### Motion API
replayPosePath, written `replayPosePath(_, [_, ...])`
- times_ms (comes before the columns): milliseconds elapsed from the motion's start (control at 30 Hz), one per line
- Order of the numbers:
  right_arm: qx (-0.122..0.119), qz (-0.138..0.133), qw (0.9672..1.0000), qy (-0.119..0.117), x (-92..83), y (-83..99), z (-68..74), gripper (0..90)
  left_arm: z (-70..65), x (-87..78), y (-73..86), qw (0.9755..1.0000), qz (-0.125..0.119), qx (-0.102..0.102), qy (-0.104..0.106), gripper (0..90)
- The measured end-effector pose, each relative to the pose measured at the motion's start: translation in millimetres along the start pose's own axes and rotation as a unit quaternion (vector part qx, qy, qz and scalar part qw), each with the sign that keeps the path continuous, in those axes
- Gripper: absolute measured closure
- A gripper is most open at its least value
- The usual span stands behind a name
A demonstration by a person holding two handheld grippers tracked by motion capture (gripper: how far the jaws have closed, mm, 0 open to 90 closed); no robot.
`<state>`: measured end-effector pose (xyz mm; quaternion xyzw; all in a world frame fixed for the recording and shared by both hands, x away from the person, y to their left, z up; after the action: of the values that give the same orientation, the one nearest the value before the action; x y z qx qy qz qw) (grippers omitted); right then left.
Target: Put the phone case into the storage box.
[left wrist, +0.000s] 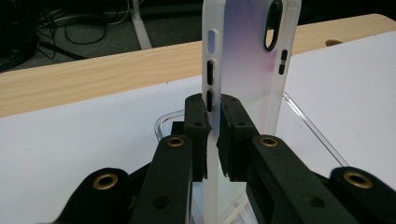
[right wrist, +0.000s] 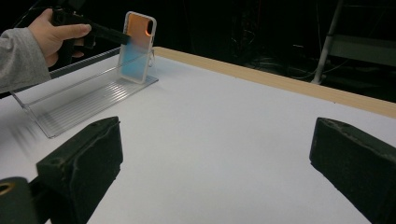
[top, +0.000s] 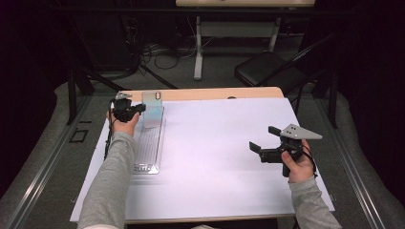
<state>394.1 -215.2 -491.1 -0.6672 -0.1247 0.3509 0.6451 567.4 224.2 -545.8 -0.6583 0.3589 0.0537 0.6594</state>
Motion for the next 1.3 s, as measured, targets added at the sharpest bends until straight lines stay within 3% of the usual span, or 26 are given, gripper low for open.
replayPosePath(1033, [0.0,0.003,1.0,-0.005,2.6,1.9,1.6,2.7,3.6,1.7,2.4,0.9997,0.004,0.005,-0.025,80.9])
replayPosePath(1300, [0.002,0.004,1.0,-0.005,3.0,2.5,1.9,2.7,2.9,1.4,1.7,0.9995,0.004,0.012,-0.03,76.6])
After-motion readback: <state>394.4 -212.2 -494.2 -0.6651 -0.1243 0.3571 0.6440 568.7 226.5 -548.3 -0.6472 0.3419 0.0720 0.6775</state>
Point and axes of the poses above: each handheld gripper's, and its own axes: x roughly forward along the jaws, y roughly out of its underside, z roughly to its left, the point moved 8 cm from there along x, roughly forward along the jaws
